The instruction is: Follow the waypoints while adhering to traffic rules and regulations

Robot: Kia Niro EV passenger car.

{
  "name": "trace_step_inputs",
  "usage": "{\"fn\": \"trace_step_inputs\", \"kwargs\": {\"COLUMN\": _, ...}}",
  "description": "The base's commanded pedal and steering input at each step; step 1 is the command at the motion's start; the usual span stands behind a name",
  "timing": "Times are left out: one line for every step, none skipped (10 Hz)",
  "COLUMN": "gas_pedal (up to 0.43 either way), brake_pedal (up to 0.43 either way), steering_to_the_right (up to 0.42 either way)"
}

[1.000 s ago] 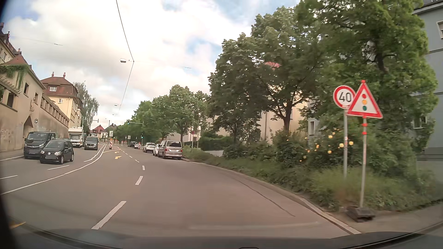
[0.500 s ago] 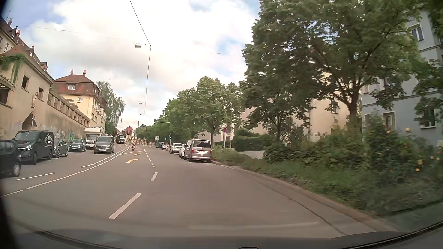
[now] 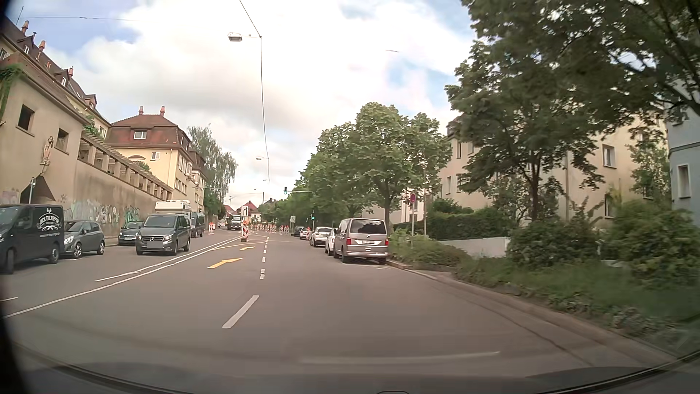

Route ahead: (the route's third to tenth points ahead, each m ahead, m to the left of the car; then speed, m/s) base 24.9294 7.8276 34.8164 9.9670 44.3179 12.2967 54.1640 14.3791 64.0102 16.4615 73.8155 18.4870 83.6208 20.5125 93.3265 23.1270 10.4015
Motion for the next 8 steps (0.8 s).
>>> {"fn": "trace_step_inputs", "kwargs": {"gas_pedal": 0.157, "brake_pedal": 0.000, "steering_to_the_right": -0.095}}
{"fn": "trace_step_inputs", "kwargs": {"gas_pedal": 0.157, "brake_pedal": 0.000, "steering_to_the_right": -0.090}}
{"fn": "trace_step_inputs", "kwargs": {"gas_pedal": 0.157, "brake_pedal": 0.000, "steering_to_the_right": -0.084}}
{"fn": "trace_step_inputs", "kwargs": {"gas_pedal": 0.157, "brake_pedal": 0.000, "steering_to_the_right": -0.078}}
{"fn": "trace_step_inputs", "kwargs": {"gas_pedal": 0.157, "brake_pedal": 0.000, "steering_to_the_right": -0.071}}
{"fn": "trace_step_inputs", "kwargs": {"gas_pedal": 0.157, "brake_pedal": 0.000, "steering_to_the_right": -0.060}}
{"fn": "trace_step_inputs", "kwargs": {"gas_pedal": 0.157, "brake_pedal": 0.000, "steering_to_the_right": -0.051}}
{"fn": "trace_step_inputs", "kwargs": {"gas_pedal": 0.157, "brake_pedal": 0.000, "steering_to_the_right": -0.047}}
